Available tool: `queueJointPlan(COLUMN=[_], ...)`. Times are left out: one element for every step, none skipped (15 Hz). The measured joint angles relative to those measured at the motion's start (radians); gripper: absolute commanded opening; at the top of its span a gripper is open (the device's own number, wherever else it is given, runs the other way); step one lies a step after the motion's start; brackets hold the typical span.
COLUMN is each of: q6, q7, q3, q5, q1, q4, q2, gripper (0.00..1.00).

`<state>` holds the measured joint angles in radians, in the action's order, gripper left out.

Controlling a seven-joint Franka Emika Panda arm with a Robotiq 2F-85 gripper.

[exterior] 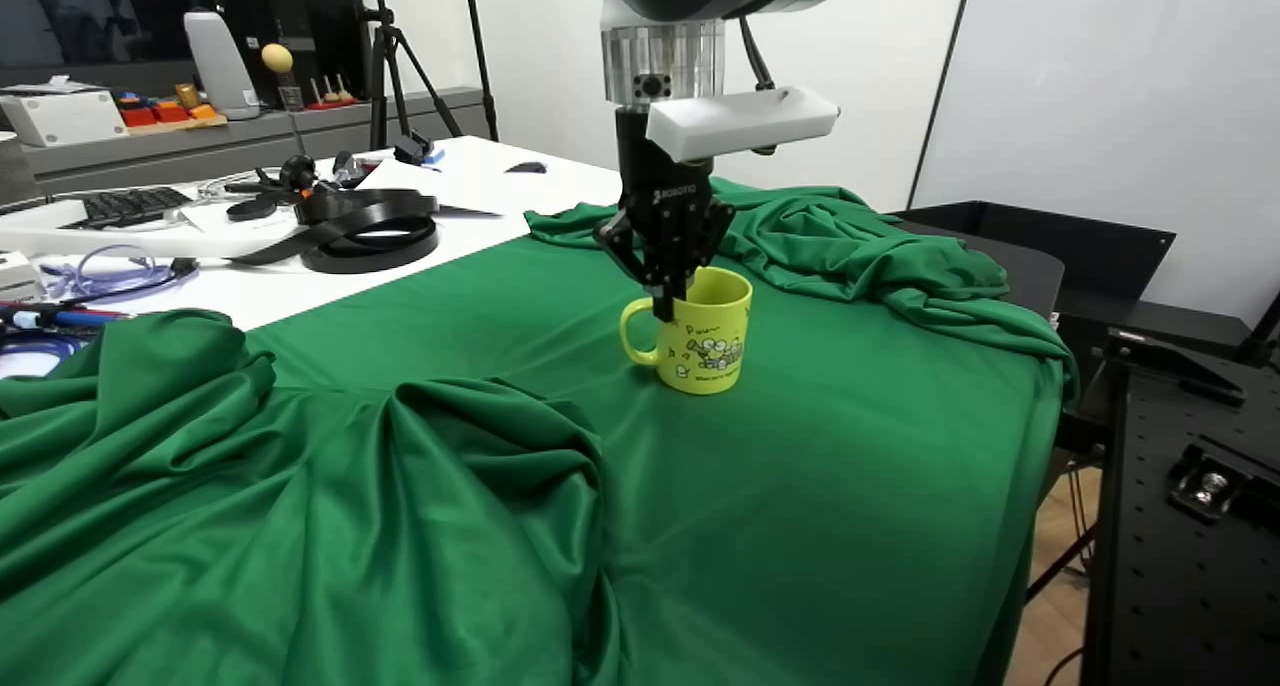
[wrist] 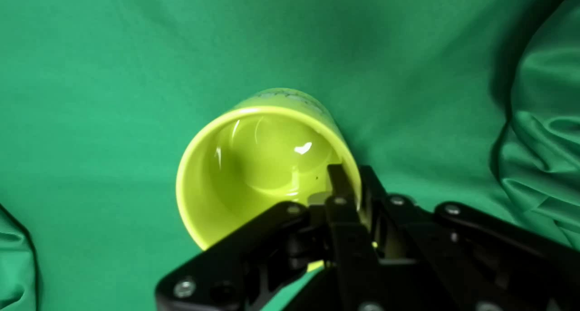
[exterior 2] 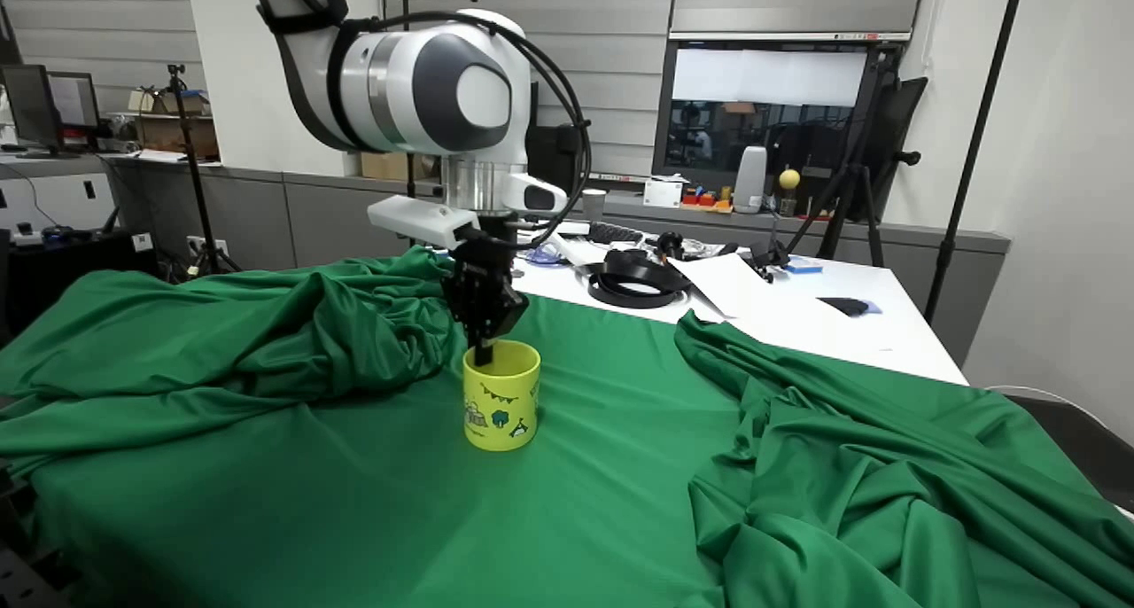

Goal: Pick up cup from the table and move it slightly forward.

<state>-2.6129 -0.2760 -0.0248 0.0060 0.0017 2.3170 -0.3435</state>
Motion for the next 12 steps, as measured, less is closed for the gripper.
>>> queueJointPlan(q6=[0.000, 0.000, 0.000, 0.000, 0.002, 0.005, 0.010, 0.018, 0.025, 0.033, 0.041, 0.049], q7=[0.002, 0.003, 0.004, 0.005, 0.006, 0.008, 0.012, 0.015, 0.017, 0.019, 0.021, 0.022], q3=[-0.001, -0.001, -0.002, -0.003, -0.004, -0.004, -0.004, -0.004, -0.004, -0.003, 0.000, 0.005], q5=[0.000, 0.000, 0.000, -0.001, -0.001, -0.001, -0.002, -0.003, -0.003, -0.003, -0.003, -0.002], q1=[0.000, 0.000, 0.000, 0.000, 0.000, 0.001, 0.002, 0.006, 0.012, 0.019, 0.026, 0.033], q4=[0.000, -0.001, -0.003, -0.008, -0.017, -0.029, -0.044, -0.061, -0.078, -0.095, -0.111, -0.127], q2=[0.001, 0.002, 0.004, 0.007, 0.010, 0.012, 0.013, 0.013, 0.013, 0.012, 0.011, 0.008], gripper=[0.02, 0.02, 0.02, 0.02, 0.02, 0.02, 0.02, 0.02, 0.02, 0.02, 0.02, 0.02])
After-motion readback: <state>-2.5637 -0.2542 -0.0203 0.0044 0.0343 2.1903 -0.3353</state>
